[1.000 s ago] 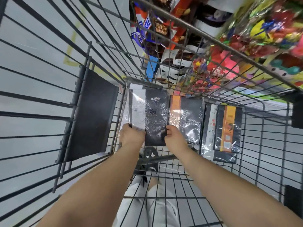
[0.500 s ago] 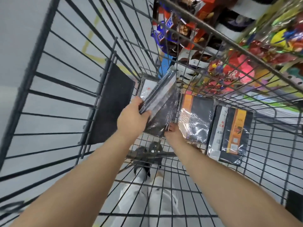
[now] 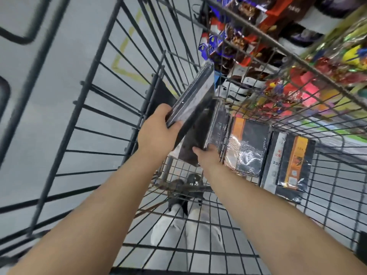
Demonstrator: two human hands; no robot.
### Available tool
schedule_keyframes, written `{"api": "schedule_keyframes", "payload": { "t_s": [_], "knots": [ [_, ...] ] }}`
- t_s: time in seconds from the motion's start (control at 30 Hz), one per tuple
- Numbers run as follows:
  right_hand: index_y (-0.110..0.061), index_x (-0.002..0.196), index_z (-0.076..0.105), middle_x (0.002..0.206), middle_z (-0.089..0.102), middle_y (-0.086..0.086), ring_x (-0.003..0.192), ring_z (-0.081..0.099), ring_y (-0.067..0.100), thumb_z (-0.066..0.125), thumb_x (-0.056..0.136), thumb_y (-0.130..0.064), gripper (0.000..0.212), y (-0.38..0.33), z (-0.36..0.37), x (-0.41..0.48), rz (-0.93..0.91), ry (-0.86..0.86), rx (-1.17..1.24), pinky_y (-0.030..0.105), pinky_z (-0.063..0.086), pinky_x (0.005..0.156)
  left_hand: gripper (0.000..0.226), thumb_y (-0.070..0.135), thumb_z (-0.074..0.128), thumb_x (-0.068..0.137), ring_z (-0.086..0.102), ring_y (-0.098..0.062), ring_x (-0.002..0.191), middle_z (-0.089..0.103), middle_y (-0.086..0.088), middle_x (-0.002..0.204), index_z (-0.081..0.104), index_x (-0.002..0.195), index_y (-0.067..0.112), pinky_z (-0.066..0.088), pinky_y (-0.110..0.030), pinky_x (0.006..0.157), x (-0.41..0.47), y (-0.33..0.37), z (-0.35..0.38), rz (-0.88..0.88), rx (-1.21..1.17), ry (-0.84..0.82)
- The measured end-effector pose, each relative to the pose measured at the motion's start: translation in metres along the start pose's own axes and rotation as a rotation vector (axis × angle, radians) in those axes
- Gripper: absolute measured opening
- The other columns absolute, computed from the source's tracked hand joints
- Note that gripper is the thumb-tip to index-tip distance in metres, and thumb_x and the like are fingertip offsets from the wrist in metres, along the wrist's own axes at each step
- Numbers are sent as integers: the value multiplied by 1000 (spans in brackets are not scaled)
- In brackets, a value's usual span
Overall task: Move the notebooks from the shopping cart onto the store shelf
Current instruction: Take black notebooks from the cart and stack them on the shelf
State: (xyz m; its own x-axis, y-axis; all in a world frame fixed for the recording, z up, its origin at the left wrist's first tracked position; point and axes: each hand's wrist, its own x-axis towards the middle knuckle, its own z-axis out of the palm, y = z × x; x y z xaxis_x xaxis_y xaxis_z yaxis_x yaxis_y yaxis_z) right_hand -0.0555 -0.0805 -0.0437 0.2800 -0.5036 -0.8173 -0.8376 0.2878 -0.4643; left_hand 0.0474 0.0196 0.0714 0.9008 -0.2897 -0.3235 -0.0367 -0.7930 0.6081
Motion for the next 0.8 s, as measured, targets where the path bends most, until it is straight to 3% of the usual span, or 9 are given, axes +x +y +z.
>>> {"api": "schedule_keyframes", "payload": {
  "t_s": [0.13,0.27,0.33,0.4,0.5,0.57,0.7,0.8],
  "knots": [
    [-13,103,50,83,56,-1,89,55,25,58,92,-25,19,-18,-39,-40,-165,65,24,30,42,78,30,38,62,86,54,-24,83,57,4,88,53,110,23,41,-33,69,-15,21,-25,-42,-39,3],
    [-9,124,54,114,64,8,106,59,28,58,88,-36,45,-22,-100,-90,-240,128,-29,33,46,89,21,35,64,85,55,-29,76,51,4,72,48,92,22,48,-38,69,-37,39,-46,-66,-177,-37],
    [-8,128,52,112,61,5,102,58,24,57,90,-37,48,-17,-132,-117,-244,195,-61,28,40,80,21,33,64,83,50,-25,64,46,4,63,49,77,20,42,-33,58,-51,47,-49,-73,-231,-46],
    [-5,129,51,105,54,5,96,54,24,57,91,-38,50,-7,-164,-144,-247,268,-45,29,38,79,25,33,64,81,43,-20,58,42,5,60,46,69,20,37,-30,56,-68,61,-51,-79,-284,-64],
    [-13,101,61,88,57,7,89,59,31,59,88,-41,31,11,-206,-177,-292,382,2,37,44,75,22,29,65,82,42,-17,58,43,3,62,52,75,12,38,-28,53,-94,89,-50,-61,-362,-138],
    [-20,83,53,71,48,-2,74,53,25,60,85,-44,25,26,-229,-196,-298,452,71,33,40,65,20,26,66,84,43,-16,57,46,1,63,55,77,11,36,-25,50,-109,109,-45,-37,-383,-188],
    [2,82,56,66,43,6,59,40,22,64,83,-36,39,56,-280,-226,-332,580,224,32,35,60,36,36,74,77,62,-18,82,67,-3,91,65,101,10,45,-28,66,-135,148,-24,20,-446,-288],
    [-2,74,53,56,41,1,51,37,16,64,86,-24,27,79,-322,-244,-325,645,297,25,34,51,30,37,73,80,57,-9,80,63,4,87,65,97,14,39,-30,76,-159,179,0,62,-485,-343]
  ]
}}
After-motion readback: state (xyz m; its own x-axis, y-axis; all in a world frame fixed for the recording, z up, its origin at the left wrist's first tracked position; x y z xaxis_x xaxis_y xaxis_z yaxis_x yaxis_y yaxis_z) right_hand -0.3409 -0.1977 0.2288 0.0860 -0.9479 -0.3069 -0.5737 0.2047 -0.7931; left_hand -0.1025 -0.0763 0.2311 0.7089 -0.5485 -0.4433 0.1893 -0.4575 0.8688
